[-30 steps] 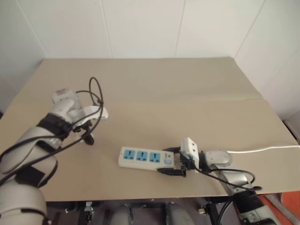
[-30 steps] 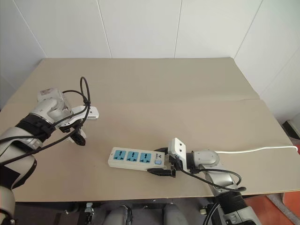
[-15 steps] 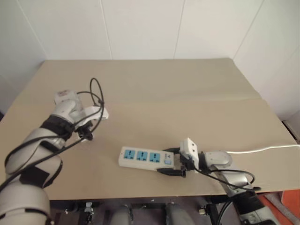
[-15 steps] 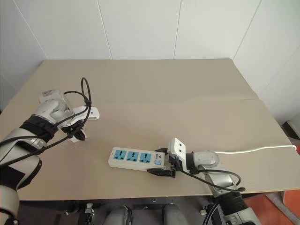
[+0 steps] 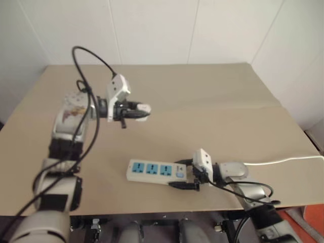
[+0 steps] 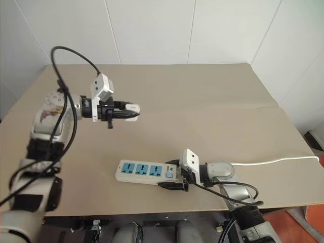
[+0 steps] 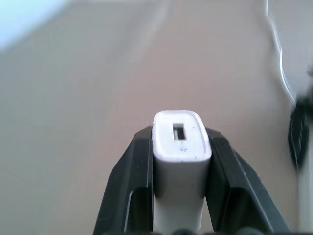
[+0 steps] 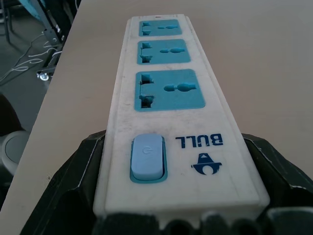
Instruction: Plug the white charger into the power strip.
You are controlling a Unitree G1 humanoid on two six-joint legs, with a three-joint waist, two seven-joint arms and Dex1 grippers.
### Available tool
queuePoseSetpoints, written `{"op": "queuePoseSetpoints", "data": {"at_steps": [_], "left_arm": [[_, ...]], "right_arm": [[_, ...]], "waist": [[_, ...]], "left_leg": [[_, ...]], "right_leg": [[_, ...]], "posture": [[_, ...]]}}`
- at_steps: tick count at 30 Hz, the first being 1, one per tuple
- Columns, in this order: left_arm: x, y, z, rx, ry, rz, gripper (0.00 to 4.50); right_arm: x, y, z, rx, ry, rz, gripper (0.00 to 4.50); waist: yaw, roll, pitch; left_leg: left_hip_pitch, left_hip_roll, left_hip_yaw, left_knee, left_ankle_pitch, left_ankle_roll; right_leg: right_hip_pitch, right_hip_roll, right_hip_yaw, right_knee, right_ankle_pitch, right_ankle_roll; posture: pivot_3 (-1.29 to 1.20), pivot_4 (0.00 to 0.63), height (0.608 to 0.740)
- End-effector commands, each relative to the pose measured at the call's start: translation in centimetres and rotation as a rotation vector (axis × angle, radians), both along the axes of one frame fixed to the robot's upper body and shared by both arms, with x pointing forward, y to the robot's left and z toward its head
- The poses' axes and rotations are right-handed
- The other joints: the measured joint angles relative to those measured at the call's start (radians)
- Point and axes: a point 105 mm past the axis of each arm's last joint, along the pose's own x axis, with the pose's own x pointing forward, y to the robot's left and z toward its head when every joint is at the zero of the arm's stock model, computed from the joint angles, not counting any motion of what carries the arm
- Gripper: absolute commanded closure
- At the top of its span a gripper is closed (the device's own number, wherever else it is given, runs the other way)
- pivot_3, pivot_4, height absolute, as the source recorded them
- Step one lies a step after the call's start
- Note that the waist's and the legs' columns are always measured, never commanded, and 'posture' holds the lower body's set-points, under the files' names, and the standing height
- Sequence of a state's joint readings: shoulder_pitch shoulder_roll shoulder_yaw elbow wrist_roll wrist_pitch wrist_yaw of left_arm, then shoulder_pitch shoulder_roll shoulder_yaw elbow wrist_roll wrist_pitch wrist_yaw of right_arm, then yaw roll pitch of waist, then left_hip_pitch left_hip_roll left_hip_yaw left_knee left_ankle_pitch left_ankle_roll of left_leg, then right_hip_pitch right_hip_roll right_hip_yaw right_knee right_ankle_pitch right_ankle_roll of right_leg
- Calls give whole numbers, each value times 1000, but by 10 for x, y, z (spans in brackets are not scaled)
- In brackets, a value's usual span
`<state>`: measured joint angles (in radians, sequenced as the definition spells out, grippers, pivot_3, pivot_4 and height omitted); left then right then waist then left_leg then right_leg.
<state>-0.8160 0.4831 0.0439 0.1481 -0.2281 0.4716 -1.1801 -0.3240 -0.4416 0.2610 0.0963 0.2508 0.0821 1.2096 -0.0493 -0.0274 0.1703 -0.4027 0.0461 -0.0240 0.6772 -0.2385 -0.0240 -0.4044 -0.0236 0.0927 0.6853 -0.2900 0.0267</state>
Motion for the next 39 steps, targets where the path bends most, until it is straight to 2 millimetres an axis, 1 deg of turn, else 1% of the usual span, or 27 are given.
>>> {"op": "queuePoseSetpoints", "data": {"at_steps": [1, 4, 6, 8, 10, 14, 15, 17, 20, 23, 26, 28, 33, 39], "left_arm": [[-25, -11, 16, -90, -71, -73, 3485], [-46, -26, 10, -126, -72, -160, 3485], [-56, -32, 6, -149, -47, -189, 3485], [-67, -36, 0, -136, -39, -220, 3485], [-75, -39, -6, -115, -51, -250, 3485], [-89, -41, -19, -85, -12, -315, 3485], [-93, -41, -25, -66, 22, -341, 3485], [-97, -40, -39, -58, 54, -340, 3485], [-98, -39, -56, -52, 105, -320, 3485], [-91, -39, -72, -46, 94, -285, 3485], [-90, -43, -78, -108, 57, -292, 3485], [-91, -44, -82, -113, 65, -308, 3485], [-90, -44, -89, -104, 90, -328, 3485], [-89, -42, -99, -64, 66, -354, 3485]], "right_arm": [[2, 5, -5, -23, -22, 53, 1053], [10, 3, -10, -46, -36, 58, 1053], [14, 1, -12, -64, -46, 64, 1053], [18, -2, -13, -75, -47, 66, 1053], [20, -3, -15, -79, -47, 68, 1053], [17, -3, -17, -77, -41, 80, 1053], [16, -2, -18, -77, -40, 81, 1053], [16, -2, -19, -80, -39, 81, 1053], [16, -2, -20, -82, -38, 80, 1053], [15, -3, -20, -85, -35, 79, 1053], [15, -3, -21, -88, -31, 79, 1053], [15, -3, -21, -88, -29, 77, 1053], [14, -4, -22, -89, -26, 73, 1053], [14, -4, -22, -88, -23, 71, 1053]], "waist": [[-2, 0, 0], [-4, 0, 0], [-4, 0, 0], [-4, 0, 0], [-6, 0, 0], [-6, 0, 0], [-6, 0, 0], [-8, 0, 0], [-8, 0, 0], [-8, 0, 0], [-7, 1, -1], [-7, 0, -1], [-7, 0, -1], [-7, 0, -1]], "left_leg": [[0, 0, 0, 0, 0, 0], [4, 0, 0, 0, 0, 0], [6, 0, 0, 0, 0, 0], [14, 0, 0, 0, 0, 0], [18, -1, 1, -1, 0, 0], [18, -1, 1, -1, 0, 0], [18, -1, 0, -1, 0, 0], [18, -1, 1, -1, 0, 0], [18, -1, 1, -2, 0, 0], [18, -1, 0, -1, 0, 0], [18, -1, 1, -1, 0, 0], [17, -1, 1, -2, 0, 0], [17, -1, 1, -2, 0, 0], [17, -1, 1, -2, 0, 0]], "right_leg": [[0, 0, 0, 0, 0, 0], [3, 1, 1, 1, 0, 0], [6, 1, 1, 1, 0, 0], [13, 1, 1, 0, 0, 0], [18, 1, 1, -1, 0, 0], [18, 1, 1, -1, 0, 0], [18, 1, 1, -1, 0, 0], [18, 1, 1, -2, 0, 0], [18, 1, 1, -3, 0, 0], [18, 1, 1, -3, 0, 0], [18, 1, 1, -3, 0, 0], [18, 1, 1, -4, 0, 0], [18, 1, 1, -4, 0, 0], [18, 1, 1, -4, 0, 0]], "posture": [[0, 150, 740], [0, 150, 740], [0, 150, 740], [0, 150, 740], [0, 150, 740], [0, 150, 740], [0, 150, 740], [0, 150, 740], [0, 150, 740], [0, 150, 740], [0, 150, 740], [0, 150, 740], [0, 150, 740], [0, 150, 740]]}}
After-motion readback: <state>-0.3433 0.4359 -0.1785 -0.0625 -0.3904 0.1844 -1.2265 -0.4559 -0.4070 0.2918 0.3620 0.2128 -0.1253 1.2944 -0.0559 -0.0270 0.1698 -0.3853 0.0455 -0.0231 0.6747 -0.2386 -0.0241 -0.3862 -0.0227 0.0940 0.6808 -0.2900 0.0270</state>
